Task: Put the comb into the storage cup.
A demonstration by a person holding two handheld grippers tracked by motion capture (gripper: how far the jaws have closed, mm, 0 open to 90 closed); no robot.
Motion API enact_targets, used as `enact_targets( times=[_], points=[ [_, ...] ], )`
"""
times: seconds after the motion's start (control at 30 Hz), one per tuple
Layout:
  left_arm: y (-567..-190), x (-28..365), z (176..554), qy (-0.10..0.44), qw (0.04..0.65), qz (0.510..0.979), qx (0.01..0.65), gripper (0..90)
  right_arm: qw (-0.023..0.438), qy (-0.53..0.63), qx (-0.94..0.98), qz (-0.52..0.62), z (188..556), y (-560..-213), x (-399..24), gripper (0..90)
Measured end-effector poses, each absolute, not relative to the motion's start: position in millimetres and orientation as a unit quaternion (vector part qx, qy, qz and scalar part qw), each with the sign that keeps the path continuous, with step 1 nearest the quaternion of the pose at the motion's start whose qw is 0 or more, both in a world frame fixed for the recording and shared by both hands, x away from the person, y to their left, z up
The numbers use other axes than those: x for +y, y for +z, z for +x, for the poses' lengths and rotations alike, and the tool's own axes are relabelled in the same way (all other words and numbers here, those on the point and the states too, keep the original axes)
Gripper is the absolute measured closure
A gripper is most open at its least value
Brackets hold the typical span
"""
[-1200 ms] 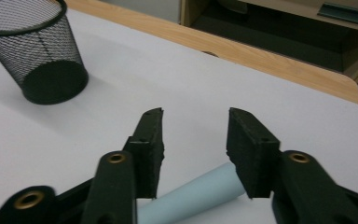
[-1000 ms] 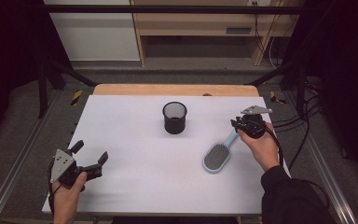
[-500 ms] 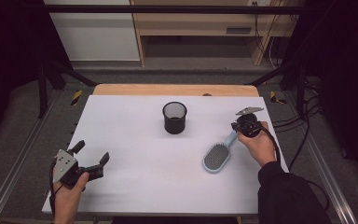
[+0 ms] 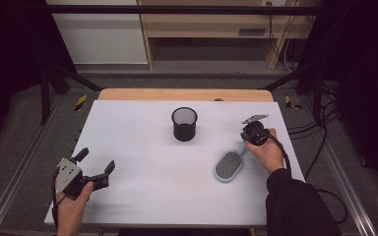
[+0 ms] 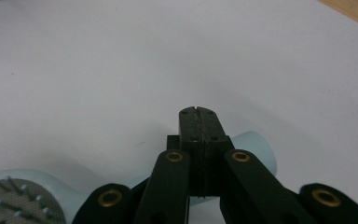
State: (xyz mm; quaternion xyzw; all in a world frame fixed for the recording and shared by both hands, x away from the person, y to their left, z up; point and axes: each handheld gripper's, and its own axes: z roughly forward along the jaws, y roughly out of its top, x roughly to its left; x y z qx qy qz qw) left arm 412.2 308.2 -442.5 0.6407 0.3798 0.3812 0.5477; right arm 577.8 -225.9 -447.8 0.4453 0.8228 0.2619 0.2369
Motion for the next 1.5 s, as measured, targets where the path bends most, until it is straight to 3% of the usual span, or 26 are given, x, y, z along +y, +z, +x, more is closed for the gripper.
enact_targets(
  times=[0.5,0.93,1.5],
  points=[
    [-442,310,412,0.384,0.549,0.636,0.382,1.3,0.219,0.198,0.841,0.454,570,-456,-235,90.0],
    [-441,318,410,0.396,0.547,0.619,0.401,2.0,0.180,0.207,0.842,0.465,524,-456,-260,90.0],
    [-442,313,410,0.392,0.542,0.630,0.394,1.8,0.148,0.204,0.864,0.435,461,-453,-257,90.0]
  ],
)
